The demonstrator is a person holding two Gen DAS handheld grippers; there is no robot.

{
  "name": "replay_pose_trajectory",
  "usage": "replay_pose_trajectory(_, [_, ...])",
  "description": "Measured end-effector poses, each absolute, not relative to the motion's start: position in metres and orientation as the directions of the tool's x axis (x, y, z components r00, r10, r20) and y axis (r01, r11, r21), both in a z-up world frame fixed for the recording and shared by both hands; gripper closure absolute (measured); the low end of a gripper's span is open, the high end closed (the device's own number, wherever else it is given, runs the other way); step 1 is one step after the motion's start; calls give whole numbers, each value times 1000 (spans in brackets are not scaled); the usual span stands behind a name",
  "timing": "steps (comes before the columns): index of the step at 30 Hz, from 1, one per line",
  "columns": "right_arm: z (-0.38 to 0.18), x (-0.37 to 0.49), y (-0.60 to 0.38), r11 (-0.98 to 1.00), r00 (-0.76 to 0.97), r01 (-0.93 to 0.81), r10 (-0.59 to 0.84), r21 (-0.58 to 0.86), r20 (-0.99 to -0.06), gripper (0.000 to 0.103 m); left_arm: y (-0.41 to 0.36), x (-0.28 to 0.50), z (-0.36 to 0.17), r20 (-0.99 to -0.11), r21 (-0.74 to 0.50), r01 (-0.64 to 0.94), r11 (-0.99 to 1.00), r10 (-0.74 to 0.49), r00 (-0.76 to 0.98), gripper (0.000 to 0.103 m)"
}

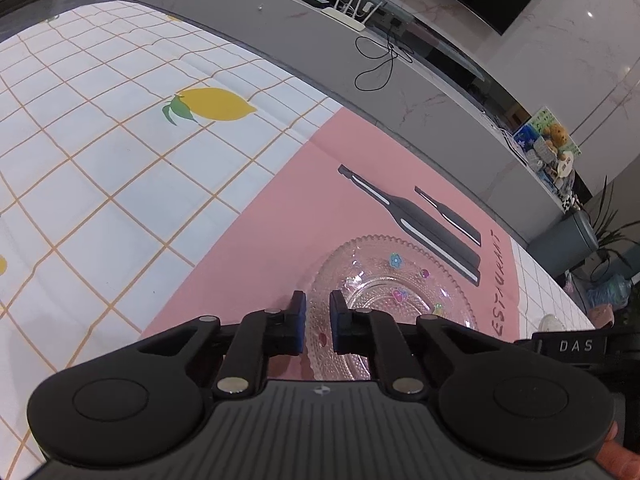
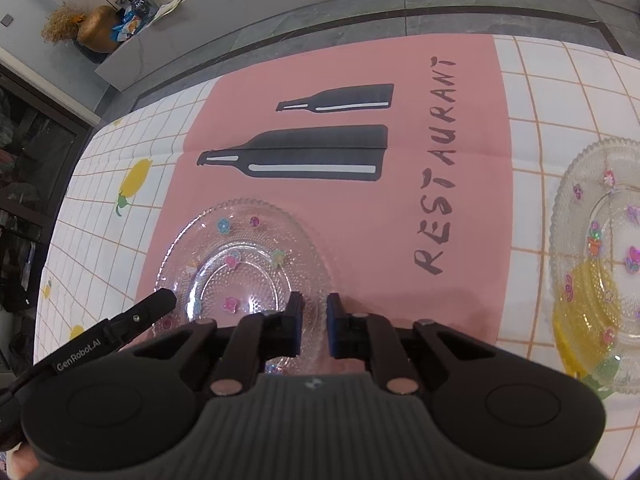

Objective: Organize plates and bowls
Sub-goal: 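Move both grippers to the large clear glass plate and close on its rim, then carry the glass plate with both grippers and lower it onto the painted plate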

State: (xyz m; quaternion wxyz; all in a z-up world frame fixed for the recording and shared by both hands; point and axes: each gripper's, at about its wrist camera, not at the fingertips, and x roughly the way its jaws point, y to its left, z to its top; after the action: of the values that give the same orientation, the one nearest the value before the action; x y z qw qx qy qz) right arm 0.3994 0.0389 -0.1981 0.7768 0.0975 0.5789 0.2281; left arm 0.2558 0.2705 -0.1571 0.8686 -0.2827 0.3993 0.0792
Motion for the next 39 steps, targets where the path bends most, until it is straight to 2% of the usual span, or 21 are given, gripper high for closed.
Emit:
replay_pose_trajectory(10, [-189,390,28,873,218,-210,480,439,-850,94,266,242,-141,-716,-463,-372,805,-91,692,90])
replay_pose_trajectory(20, [-154,366,5,860,255,-200,508,469,-822,94,247,223,-104,-692,-478,-359,802,-93,715,90])
replay_pose_trajectory(39, [-72,289,-109,835,394,-123,537,536,-746,96,155,181,-23,-647,-493,-248,834,-160,745,90])
